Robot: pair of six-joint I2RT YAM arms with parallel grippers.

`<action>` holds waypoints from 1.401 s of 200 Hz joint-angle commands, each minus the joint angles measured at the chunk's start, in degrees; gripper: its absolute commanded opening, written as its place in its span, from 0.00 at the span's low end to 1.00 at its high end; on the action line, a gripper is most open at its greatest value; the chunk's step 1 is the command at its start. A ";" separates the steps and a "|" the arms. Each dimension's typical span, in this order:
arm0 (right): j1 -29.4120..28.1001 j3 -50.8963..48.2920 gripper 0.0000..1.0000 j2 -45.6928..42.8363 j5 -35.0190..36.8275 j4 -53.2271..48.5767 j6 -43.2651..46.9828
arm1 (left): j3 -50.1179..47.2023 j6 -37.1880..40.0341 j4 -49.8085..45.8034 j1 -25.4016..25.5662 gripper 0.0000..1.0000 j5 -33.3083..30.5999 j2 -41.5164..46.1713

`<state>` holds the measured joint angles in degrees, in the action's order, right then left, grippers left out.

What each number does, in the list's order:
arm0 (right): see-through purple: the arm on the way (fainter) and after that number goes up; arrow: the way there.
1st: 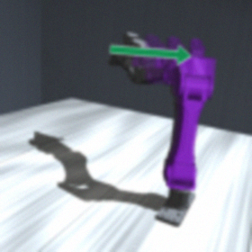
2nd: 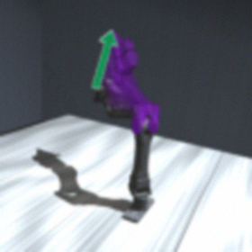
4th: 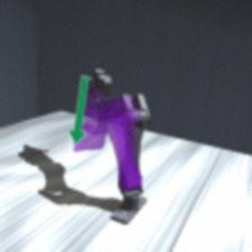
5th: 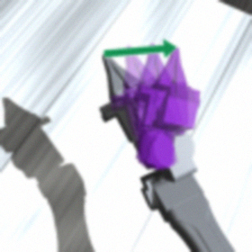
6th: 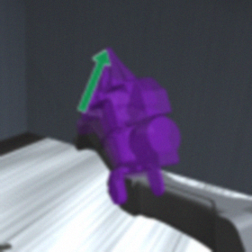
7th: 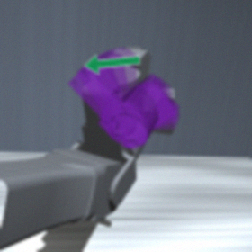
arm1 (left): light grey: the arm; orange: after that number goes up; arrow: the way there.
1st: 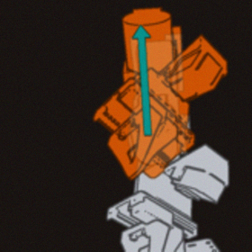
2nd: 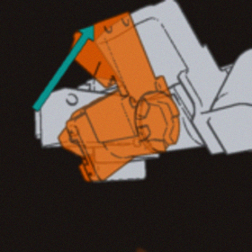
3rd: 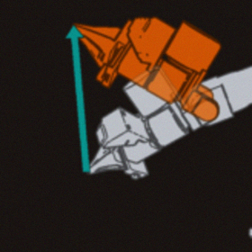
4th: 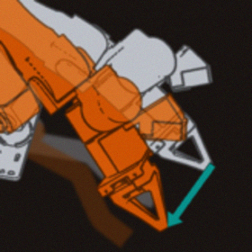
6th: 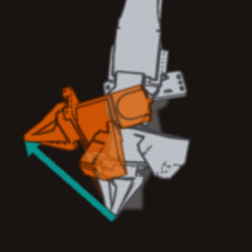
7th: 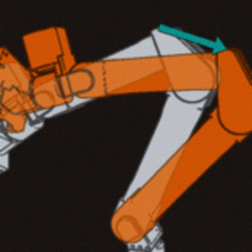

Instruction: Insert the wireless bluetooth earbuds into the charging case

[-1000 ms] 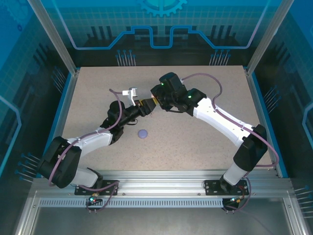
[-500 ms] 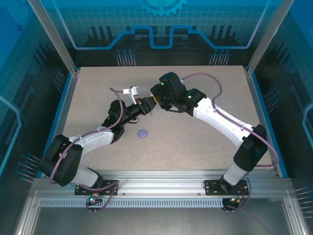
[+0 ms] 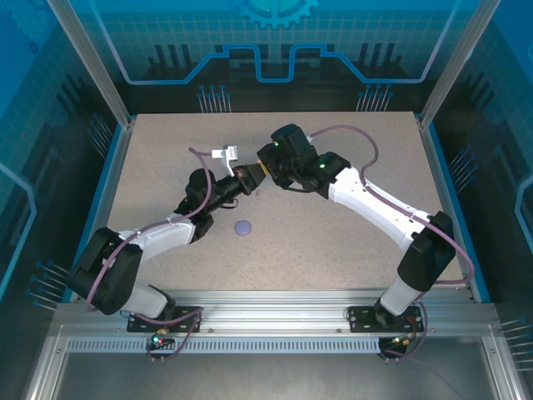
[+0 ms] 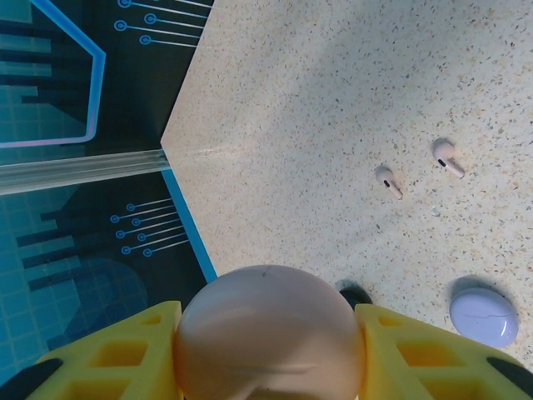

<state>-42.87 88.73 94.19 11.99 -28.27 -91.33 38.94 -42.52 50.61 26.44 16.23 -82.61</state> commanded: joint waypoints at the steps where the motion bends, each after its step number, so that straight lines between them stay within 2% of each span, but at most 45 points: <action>1: -0.99 -0.90 0.50 -3.07 0.56 0.27 -0.23 | 1.91 -0.87 1.41 -0.21 0.10 -0.63 -0.86; 20: -0.04 -0.45 0.70 -3.85 1.06 0.38 1.59 | 1.92 -0.81 0.85 -0.29 0.06 -0.40 -0.81; 43: 1.12 0.05 0.80 -5.84 2.59 -1.48 5.57 | 1.84 -0.38 -0.70 -0.33 0.02 0.02 -0.16; 62: 2.75 -1.05 0.81 -8.29 2.65 -1.96 11.72 | 2.56 0.27 -3.66 -0.76 0.00 1.63 0.96; 101: 6.39 -6.24 0.83 -13.94 0.49 1.03 30.13 | 6.86 2.03 -13.79 -2.63 0.00 6.98 3.02; 141: 10.56 -14.26 0.84 -19.00 -8.63 9.92 46.02 | 11.89 6.40 -24.02 -3.15 0.00 11.30 3.64; 158: 10.80 -16.75 0.84 -20.55 -10.13 11.59 50.92 | 13.79 7.98 -27.56 -3.37 0.00 13.21 3.12; 222: 11.75 -26.33 0.84 -22.52 -15.58 21.36 57.89 | 15.77 10.18 -31.68 -3.94 0.00 19.95 2.00; 280: 12.37 -28.47 0.84 -20.00 -22.70 24.46 59.73 | 15.73 11.61 -33.32 -4.60 0.00 22.46 3.55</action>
<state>-31.38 60.73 73.06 -6.42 -7.57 -33.69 52.90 -32.71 18.17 22.41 35.57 -80.47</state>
